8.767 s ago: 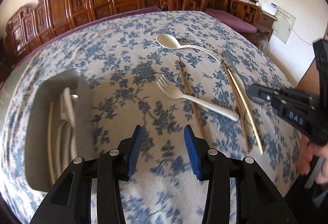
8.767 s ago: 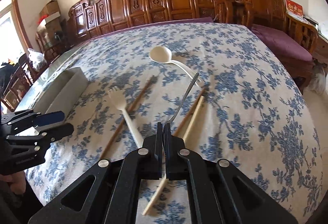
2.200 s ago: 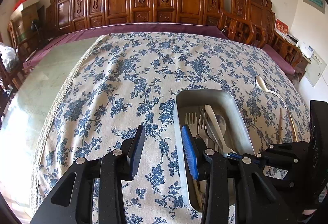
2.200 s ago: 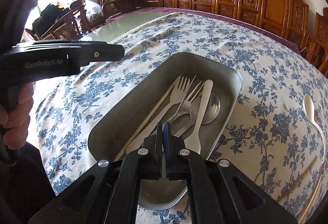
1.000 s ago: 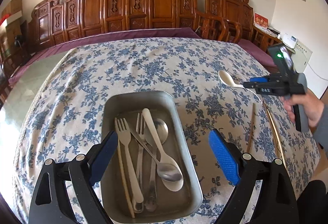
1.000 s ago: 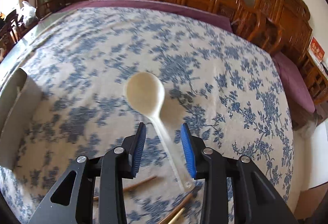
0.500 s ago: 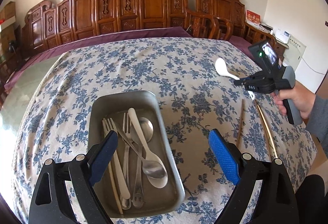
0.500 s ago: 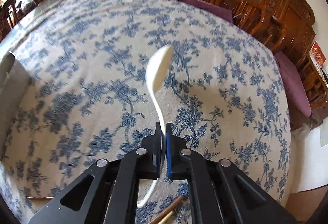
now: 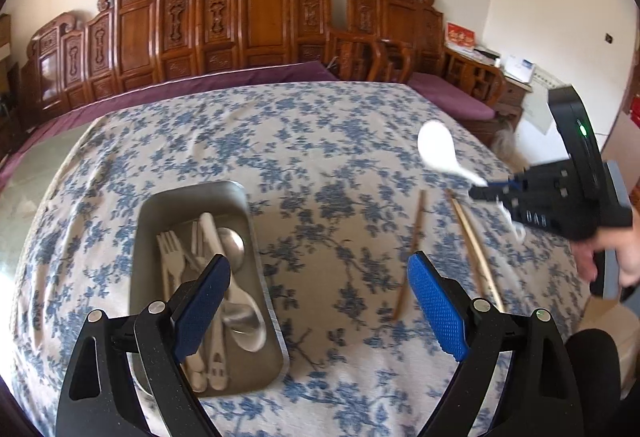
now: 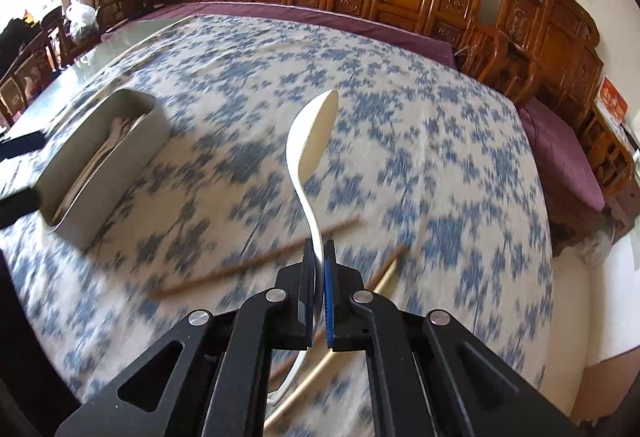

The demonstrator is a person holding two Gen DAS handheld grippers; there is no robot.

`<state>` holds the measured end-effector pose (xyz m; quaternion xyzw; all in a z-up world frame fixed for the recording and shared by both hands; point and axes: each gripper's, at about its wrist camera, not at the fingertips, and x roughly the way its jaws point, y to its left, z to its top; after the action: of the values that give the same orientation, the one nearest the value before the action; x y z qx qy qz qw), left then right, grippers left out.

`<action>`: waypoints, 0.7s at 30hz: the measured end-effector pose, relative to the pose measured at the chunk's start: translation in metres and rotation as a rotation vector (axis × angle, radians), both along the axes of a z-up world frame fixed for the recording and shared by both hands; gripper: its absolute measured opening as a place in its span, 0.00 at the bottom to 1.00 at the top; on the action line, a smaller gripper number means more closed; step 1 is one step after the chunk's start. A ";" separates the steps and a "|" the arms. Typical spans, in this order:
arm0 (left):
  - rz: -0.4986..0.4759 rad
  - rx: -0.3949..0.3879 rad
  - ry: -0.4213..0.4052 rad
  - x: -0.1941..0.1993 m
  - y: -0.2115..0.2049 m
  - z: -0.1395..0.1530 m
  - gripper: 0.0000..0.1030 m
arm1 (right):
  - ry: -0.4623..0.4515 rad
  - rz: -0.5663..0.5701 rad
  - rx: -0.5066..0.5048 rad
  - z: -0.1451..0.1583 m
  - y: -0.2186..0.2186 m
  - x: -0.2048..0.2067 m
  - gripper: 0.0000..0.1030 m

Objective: Organize utensils
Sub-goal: 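Grasp the white plastic spoon with the right tool while the left tool moves to a wooden chopstick, then grasp the wooden chopstick with the left tool while the right tool holds the spoon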

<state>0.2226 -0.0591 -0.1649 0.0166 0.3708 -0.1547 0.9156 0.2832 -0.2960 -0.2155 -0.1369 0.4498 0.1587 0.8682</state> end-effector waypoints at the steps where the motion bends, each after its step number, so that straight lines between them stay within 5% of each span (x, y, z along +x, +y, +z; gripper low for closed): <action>1: -0.009 0.002 0.000 -0.003 -0.004 0.000 0.84 | 0.000 -0.003 0.005 0.000 -0.002 -0.009 0.05; 11: -0.071 0.005 0.027 -0.028 -0.030 -0.010 0.84 | -0.006 -0.069 0.078 0.003 -0.026 -0.078 0.05; 21: -0.175 0.077 0.024 -0.047 -0.057 -0.019 0.57 | -0.021 -0.081 0.118 0.001 -0.035 -0.116 0.05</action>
<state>0.1757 -0.1161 -0.1843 0.0822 0.3843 -0.2200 0.8928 0.1671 -0.3306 -0.2144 -0.0689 0.4356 0.1480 0.8852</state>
